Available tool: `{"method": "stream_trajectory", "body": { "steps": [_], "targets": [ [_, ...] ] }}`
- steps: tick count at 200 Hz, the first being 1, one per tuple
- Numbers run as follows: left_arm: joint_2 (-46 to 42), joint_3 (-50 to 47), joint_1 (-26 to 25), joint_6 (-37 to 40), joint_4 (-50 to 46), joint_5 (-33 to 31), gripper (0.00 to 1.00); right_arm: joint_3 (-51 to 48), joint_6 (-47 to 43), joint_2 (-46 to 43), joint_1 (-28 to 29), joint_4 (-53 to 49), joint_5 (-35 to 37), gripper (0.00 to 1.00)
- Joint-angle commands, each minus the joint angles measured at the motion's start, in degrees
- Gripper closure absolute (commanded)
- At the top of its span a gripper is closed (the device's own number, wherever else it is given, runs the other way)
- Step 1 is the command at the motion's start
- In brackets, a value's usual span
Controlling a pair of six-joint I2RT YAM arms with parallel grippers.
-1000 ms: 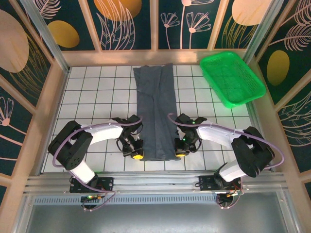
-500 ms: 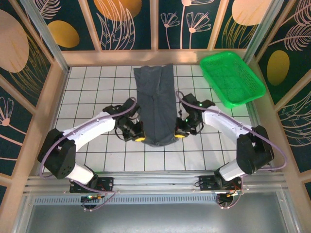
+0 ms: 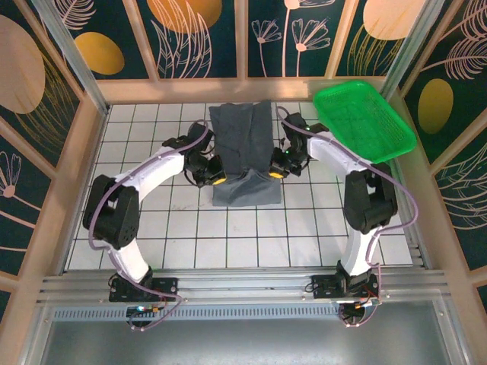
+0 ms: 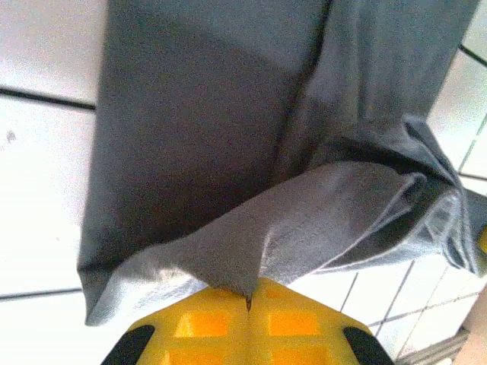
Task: Fold and stack the t-shirts
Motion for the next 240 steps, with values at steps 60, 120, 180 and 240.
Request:
{"method": "stream_trajectory", "body": {
  "steps": [60,120,180,240],
  "targets": [
    [12.6,15.0,3.9,3.9,0.4,-1.7,1.0,12.7,-0.4,11.4,-4.1,0.9,1.3,1.0],
    [19.3,20.8,5.6,4.2,0.4,-3.6,1.0,19.9,-0.6,19.3,-5.7,3.1,-1.8,1.0],
    [15.6,17.4,5.7,1.9,1.8,-8.5,0.42,22.2,-2.3,19.0,-8.0,2.9,0.3,0.52],
    [-1.1,-10.0,5.5,-9.0,10.8,3.0,0.43,-3.2,0.7,1.4,-6.6,9.0,2.1,0.44]
  ]
}}
